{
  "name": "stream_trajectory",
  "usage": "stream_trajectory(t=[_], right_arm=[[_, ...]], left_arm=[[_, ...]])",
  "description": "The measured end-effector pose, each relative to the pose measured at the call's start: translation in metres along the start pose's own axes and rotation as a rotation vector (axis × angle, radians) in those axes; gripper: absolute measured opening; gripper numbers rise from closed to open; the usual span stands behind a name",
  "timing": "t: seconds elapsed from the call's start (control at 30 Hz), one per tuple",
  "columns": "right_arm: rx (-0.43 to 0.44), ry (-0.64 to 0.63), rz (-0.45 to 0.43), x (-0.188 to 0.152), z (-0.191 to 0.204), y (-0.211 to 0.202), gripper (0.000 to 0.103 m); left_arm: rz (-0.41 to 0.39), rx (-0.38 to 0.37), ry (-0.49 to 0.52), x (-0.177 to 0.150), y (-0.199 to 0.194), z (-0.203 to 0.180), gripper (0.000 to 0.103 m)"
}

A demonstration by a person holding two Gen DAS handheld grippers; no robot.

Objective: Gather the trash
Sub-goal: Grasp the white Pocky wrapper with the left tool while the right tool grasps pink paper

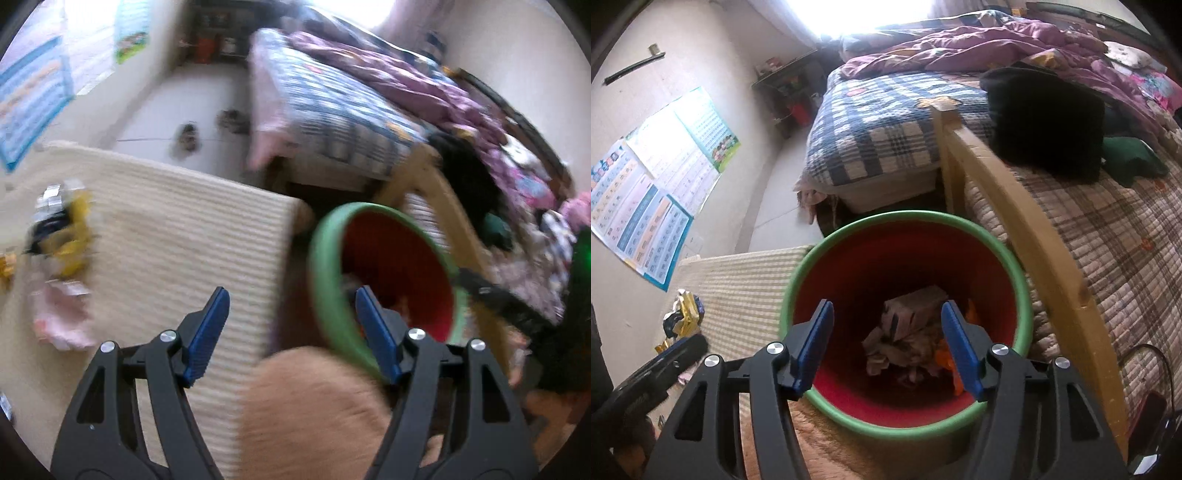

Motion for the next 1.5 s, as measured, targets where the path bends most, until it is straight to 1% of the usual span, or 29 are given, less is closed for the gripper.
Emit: stream_trajectory(t=[0.07, 0.1, 0.13, 0.23, 0.27, 0.33, 0.37, 0.4, 0.43, 0.5, 0.6, 0.67, 0.73, 0.77, 0.8, 0.83, 0.97, 1.1, 1.27, 1.33, 1.43, 1.5], right_arm=[[0.010, -0.015, 0.006, -0.002, 0.009, 0.001, 0.059], [0.014, -0.023, 0.009, -0.004, 0.013, 0.002, 0.059], [0.019, -0.032, 0.013, -0.005, 0.017, 0.003, 0.059], [0.033, -0.060, 0.022, -0.011, 0.031, 0.005, 0.059], [0.037, -0.067, 0.025, -0.012, 0.035, 0.006, 0.059], [0.048, -0.091, 0.039, -0.018, 0.046, 0.008, 0.059], [0.054, -0.103, 0.046, -0.021, 0.051, 0.009, 0.059], [0.059, -0.112, 0.050, -0.023, 0.056, 0.010, 0.059], [0.066, -0.124, 0.056, -0.026, 0.061, 0.010, 0.059], [0.075, -0.142, 0.062, -0.030, 0.071, 0.010, 0.059], [0.085, -0.165, 0.069, -0.036, 0.082, 0.008, 0.059], [0.090, -0.172, 0.071, -0.038, 0.086, 0.006, 0.059], [0.091, -0.182, 0.077, -0.041, 0.090, 0.006, 0.059], [0.092, -0.186, 0.081, -0.043, 0.091, 0.007, 0.059], [0.093, -0.190, 0.085, -0.045, 0.093, 0.008, 0.059], [0.096, -0.194, 0.094, -0.047, 0.096, 0.010, 0.059], [0.119, -0.230, 0.116, -0.057, 0.113, 0.013, 0.059], [0.164, -0.283, 0.142, -0.068, 0.140, 0.018, 0.059], [0.250, -0.369, 0.196, -0.082, 0.192, 0.029, 0.059], [0.275, -0.403, 0.209, -0.087, 0.213, 0.034, 0.059], [0.316, -0.464, 0.235, -0.096, 0.255, 0.044, 0.059], [0.342, -0.485, 0.263, -0.101, 0.280, 0.052, 0.059]], left_arm=[[-0.028, 0.082, -0.034, -0.001, -0.013, 0.037, 0.068], [-0.041, 0.131, -0.066, -0.002, -0.021, 0.062, 0.068], [-0.047, 0.163, -0.094, -0.004, -0.026, 0.080, 0.068], [-0.064, 0.274, -0.244, -0.015, -0.050, 0.156, 0.068], [-0.064, 0.302, -0.279, -0.019, -0.056, 0.175, 0.068], [-0.047, 0.349, -0.322, -0.028, -0.061, 0.206, 0.066], [-0.036, 0.363, -0.338, -0.032, -0.062, 0.219, 0.063], [-0.026, 0.367, -0.350, -0.034, -0.062, 0.226, 0.063], [-0.012, 0.355, -0.370, -0.036, -0.059, 0.234, 0.063], [0.016, 0.314, -0.387, -0.036, -0.049, 0.239, 0.063], [0.058, 0.321, -0.369, -0.033, -0.031, 0.244, 0.063], [0.092, 0.300, -0.372, -0.035, -0.016, 0.243, 0.063], [0.081, 0.291, -0.386, -0.034, -0.014, 0.244, 0.061], [0.083, 0.283, -0.390, -0.035, -0.014, 0.244, 0.049], [0.088, 0.277, -0.389, -0.036, -0.014, 0.244, 0.034], [0.095, 0.275, -0.386, -0.036, -0.013, 0.243, 0.031], [0.095, 0.270, -0.362, -0.048, -0.023, 0.239, 0.028], [0.077, 0.274, -0.345, -0.062, -0.042, 0.235, 0.028], [0.075, 0.266, -0.326, -0.089, -0.064, 0.223, 0.028], [0.077, 0.255, -0.338, -0.102, -0.072, 0.218, 0.028], [0.079, 0.243, -0.353, -0.117, -0.080, 0.211, 0.028], [0.094, 0.242, -0.350, -0.129, -0.084, 0.206, 0.028]])
Point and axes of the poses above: each gripper's, at about its wrist camera, not at the fingertips, and y roughly the way its jaws point, z to its left, x to its top, the point moved 8 cm from there along y, roughly the way its jaws point, and after that the axes turned 5 degrees about -x, right-handed, at the moved point
